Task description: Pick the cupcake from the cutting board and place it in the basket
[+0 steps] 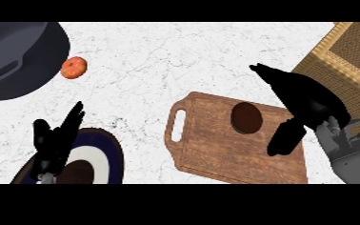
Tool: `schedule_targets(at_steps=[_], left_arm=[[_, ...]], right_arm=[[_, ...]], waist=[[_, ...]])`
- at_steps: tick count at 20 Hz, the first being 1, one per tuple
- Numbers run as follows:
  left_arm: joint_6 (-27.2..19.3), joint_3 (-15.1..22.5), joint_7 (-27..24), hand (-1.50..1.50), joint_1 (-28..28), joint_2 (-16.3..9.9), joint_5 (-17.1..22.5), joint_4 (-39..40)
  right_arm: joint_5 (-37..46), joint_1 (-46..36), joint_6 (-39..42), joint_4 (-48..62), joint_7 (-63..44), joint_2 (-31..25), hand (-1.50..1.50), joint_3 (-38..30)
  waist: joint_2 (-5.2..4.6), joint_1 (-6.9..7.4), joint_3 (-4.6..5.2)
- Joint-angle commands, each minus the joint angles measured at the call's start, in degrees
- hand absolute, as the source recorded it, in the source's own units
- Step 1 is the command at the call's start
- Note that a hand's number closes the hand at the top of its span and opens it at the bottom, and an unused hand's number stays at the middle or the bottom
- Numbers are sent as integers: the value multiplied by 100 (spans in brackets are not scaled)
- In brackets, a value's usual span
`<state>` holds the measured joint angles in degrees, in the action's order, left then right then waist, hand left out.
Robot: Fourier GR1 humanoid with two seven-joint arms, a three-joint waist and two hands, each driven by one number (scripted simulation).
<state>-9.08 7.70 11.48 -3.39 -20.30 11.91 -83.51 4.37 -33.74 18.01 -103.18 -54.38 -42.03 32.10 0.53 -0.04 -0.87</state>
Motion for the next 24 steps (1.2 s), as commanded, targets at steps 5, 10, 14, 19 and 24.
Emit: schedule_targets(at_steps=[5,10,14,19,24], left_arm=[[87,108,324,0,-49,240,2,521],[216,5,180,0,-446,139,53,274],[235,16,315,0,-246,132,-48,442],[258,32,379,0,-465,171,-22,88],[308,-60,141,0,-51,298,-112,728]], right_arm=[[570,214,-71,418,259,305,-150,-32],[886,699,-262,296,573,279,-150,-99],[1202,449,-327,671,426,808,-150,80],[1251,365,-51,880,372,952,-150,58],[1516,513,35,1142,289,1229,-150,295]], waist=[[-67,-2,88],[-49,0,85],[-66,43,88],[-50,66,87],[-69,1,92]])
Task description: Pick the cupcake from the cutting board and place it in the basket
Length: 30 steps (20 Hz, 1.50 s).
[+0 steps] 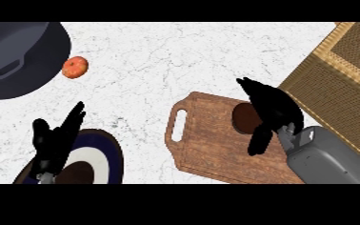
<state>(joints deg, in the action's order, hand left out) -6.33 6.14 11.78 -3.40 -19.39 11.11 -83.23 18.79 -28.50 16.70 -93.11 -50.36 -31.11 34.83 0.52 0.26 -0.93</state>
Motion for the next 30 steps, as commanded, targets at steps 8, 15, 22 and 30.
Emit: schedule_targets(at_steps=[8,15,22,30], left_arm=[[249,-33,159,0,-242,134,105,540],[199,-116,303,0,-272,61,-13,338],[192,-86,581,0,-327,128,18,3],[51,-42,308,0,-490,341,-166,191]], right_arm=[[349,145,88,703,594,154,-150,-99],[766,521,-265,943,979,304,-150,-91],[1368,135,-248,1349,1513,342,150,131],[1866,1175,-412,156,2606,-369,150,879]], waist=[[-68,-17,94],[-60,-22,91],[-63,52,88],[0,-211,88]])
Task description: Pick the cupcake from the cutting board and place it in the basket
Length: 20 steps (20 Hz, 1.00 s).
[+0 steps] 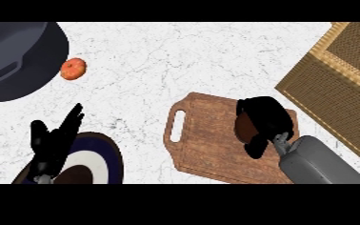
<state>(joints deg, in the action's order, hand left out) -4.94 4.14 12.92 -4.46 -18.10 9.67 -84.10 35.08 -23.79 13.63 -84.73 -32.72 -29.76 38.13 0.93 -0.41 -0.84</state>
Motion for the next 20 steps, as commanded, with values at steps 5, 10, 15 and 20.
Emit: schedule_targets(at_steps=[5,10,15,20], left_arm=[[-135,-34,140,0,-593,133,36,290],[-101,-184,122,0,-890,41,127,161],[-149,-150,39,0,-918,144,124,-29],[-189,-233,131,0,-994,106,165,-170]], right_arm=[[622,1354,-275,-1890,2524,-1647,150,1492],[1024,2189,-1779,-2670,3532,-2936,150,1224],[-1003,3142,-2485,-3178,4178,-2748,150,678],[-2324,3615,-3001,-4200,4754,-2864,150,-77]], waist=[[60,-515,67],[54,-637,58],[-90,-734,45],[-50,-804,52]])
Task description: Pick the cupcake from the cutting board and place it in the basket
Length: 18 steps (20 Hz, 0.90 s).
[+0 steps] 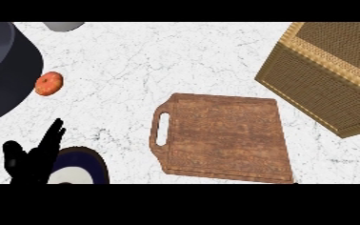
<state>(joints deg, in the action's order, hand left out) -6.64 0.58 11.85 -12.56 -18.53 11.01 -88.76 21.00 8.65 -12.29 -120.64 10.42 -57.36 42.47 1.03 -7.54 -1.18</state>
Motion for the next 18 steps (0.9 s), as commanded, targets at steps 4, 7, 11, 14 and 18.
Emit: schedule_targets(at_steps=[4,7,11,14,18], left_arm=[[-25,107,239,0,-235,175,60,204],[38,151,191,0,-195,134,-7,257],[80,190,165,0,-253,158,-18,312],[59,150,302,0,-148,123,12,206],[152,321,170,0,-72,223,-77,395]], right_arm=[[-2082,659,-372,-1203,435,-481,150,-1370],[-2752,707,-400,-1074,415,-748,150,-2278],[-3824,643,-283,-1002,180,-908,150,-3378],[-4615,566,36,-678,163,-1049,150,-4161],[-5628,394,795,75,-10,-1418,150,-5185]], waist=[[-68,32,110],[-96,45,111],[-98,162,125],[-87,213,113],[-89,290,126]])
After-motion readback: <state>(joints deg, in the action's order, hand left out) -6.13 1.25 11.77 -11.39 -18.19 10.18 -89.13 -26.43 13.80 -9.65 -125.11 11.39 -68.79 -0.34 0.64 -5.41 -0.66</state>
